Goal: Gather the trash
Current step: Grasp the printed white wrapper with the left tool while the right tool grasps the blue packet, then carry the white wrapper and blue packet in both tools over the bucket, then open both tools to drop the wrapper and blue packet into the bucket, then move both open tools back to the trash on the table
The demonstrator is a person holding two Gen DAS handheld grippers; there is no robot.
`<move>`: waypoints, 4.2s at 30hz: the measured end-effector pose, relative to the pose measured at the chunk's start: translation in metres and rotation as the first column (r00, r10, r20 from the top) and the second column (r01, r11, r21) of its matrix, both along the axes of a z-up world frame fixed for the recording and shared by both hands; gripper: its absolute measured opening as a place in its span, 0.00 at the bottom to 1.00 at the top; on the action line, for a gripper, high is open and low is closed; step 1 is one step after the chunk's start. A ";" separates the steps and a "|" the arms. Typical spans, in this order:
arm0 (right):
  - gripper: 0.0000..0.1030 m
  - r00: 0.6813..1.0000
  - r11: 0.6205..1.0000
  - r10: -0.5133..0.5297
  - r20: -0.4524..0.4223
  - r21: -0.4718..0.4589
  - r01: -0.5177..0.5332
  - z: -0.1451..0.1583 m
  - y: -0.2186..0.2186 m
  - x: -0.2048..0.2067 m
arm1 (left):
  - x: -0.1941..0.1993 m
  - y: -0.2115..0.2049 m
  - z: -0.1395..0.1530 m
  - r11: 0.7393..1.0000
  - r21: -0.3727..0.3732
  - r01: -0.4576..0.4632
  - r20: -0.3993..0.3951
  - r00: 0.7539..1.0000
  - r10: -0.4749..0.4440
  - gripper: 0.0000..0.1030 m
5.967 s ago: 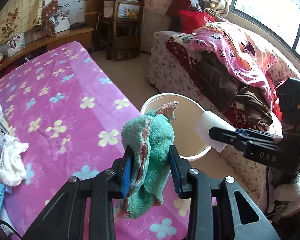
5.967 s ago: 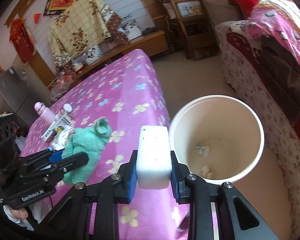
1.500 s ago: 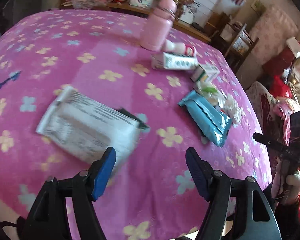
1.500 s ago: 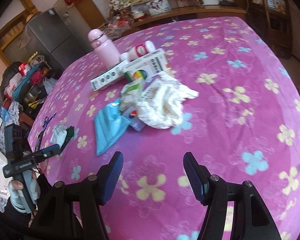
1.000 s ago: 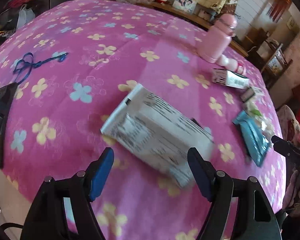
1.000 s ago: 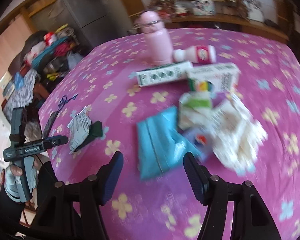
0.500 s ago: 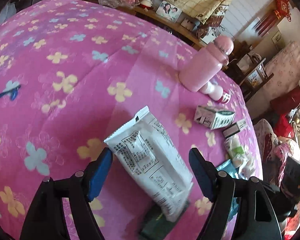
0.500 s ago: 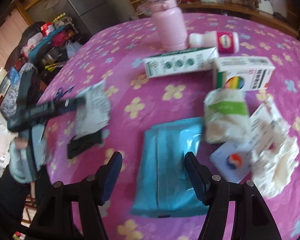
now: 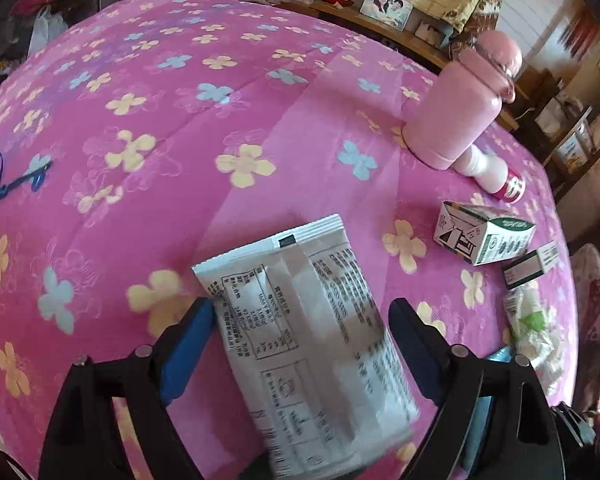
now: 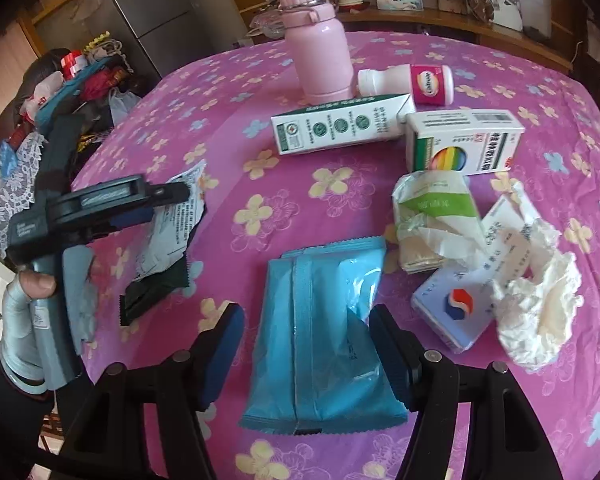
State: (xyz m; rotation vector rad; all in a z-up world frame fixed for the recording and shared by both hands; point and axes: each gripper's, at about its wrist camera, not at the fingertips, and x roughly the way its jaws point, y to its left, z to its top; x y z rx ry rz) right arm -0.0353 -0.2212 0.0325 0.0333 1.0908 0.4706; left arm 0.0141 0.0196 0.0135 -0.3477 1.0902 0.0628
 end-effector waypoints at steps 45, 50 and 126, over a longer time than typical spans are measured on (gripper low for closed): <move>0.54 0.910 0.925 -0.377 0.171 0.013 0.380 0.061 -0.266 -0.116 | -0.099 -0.323 0.083 0.796 0.142 0.588 0.191 0.773 -0.605 0.61; 0.54 0.867 0.880 -0.469 0.166 0.011 0.474 0.059 -0.322 -0.136 | -0.105 -0.374 0.081 0.753 0.142 0.642 0.191 0.729 -0.657 0.61; 0.69 0.684 0.696 -0.696 0.221 -0.027 0.717 0.049 -0.412 -0.165 | -0.120 -0.421 0.092 0.767 0.102 0.633 0.273 0.724 -0.634 0.77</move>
